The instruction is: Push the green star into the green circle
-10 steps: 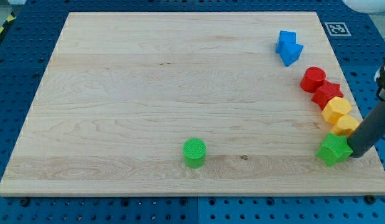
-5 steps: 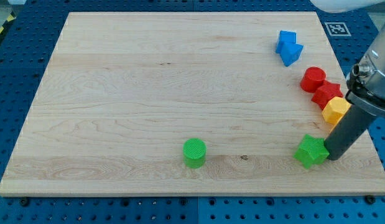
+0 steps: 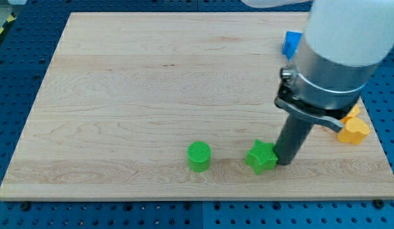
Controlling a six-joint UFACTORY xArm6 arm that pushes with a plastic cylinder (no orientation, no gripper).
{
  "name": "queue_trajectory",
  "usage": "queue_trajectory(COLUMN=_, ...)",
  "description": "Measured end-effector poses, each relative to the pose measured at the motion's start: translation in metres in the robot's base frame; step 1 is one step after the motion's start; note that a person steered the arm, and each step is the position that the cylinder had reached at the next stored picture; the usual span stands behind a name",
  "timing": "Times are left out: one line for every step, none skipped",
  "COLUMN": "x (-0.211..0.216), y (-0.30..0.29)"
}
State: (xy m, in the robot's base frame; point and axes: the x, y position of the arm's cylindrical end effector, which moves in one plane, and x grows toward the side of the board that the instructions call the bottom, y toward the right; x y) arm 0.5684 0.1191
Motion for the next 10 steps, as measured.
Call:
queue_trajectory(x=0.0, y=-0.018)
queue_trajectory(x=0.0, y=-0.037)
queue_trajectory(x=0.0, y=-0.045)
queue_trajectory(x=0.0, y=-0.048)
queue_trajectory(x=0.0, y=-0.052)
queue_trajectory(x=0.0, y=-0.052)
queue_trajectory(x=-0.001, y=-0.032)
queue_trajectory(x=-0.001, y=-0.015)
queue_trajectory(x=-0.001, y=0.018)
queue_trajectory(x=-0.001, y=0.059)
